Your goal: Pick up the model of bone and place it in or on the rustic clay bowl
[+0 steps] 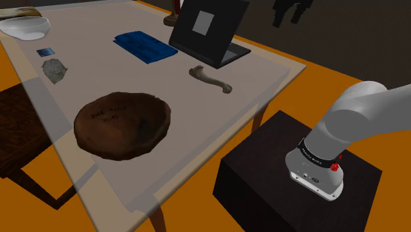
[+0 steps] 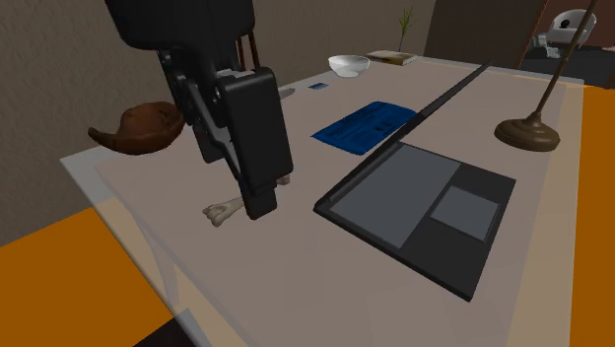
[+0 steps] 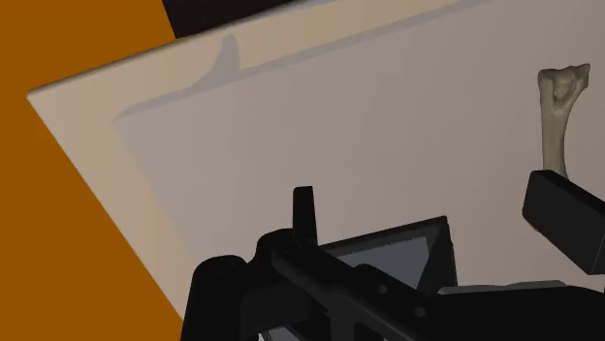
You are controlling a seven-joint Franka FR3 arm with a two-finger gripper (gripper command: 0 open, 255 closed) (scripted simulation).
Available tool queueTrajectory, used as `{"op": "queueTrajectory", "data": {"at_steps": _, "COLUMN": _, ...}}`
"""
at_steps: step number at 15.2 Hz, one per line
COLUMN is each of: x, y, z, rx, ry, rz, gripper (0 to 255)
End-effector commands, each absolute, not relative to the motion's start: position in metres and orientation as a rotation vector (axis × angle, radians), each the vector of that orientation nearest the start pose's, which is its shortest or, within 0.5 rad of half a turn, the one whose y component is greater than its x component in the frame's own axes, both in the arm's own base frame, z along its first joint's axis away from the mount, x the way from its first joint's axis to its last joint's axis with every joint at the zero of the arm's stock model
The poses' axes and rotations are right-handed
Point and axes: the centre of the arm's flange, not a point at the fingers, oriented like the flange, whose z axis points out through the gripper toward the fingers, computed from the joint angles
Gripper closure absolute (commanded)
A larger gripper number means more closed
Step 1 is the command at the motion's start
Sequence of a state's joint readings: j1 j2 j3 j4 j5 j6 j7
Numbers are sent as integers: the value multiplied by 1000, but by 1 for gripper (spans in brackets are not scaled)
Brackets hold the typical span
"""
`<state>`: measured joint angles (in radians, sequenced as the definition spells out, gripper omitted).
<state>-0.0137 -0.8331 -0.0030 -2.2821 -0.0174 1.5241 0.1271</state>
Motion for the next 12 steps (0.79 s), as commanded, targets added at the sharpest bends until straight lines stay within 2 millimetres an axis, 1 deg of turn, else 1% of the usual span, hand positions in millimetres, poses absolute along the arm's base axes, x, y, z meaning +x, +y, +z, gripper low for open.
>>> {"op": "queueTrajectory", "data": {"at_steps": 1, "x": 288, "y": -7, "z": 635, "rx": -3142, "ry": 227, "rz": -120, "gripper": 0}}
{"op": "queueTrajectory", "data": {"at_steps": 7, "x": 343, "y": 47, "z": 596, "rx": -3178, "ry": 90, "rz": -33, "gripper": 0}}
{"op": "queueTrajectory", "data": {"at_steps": 12, "x": 383, "y": 95, "z": 560, "rx": -3202, "ry": -25, "rz": 41, "gripper": 0}}
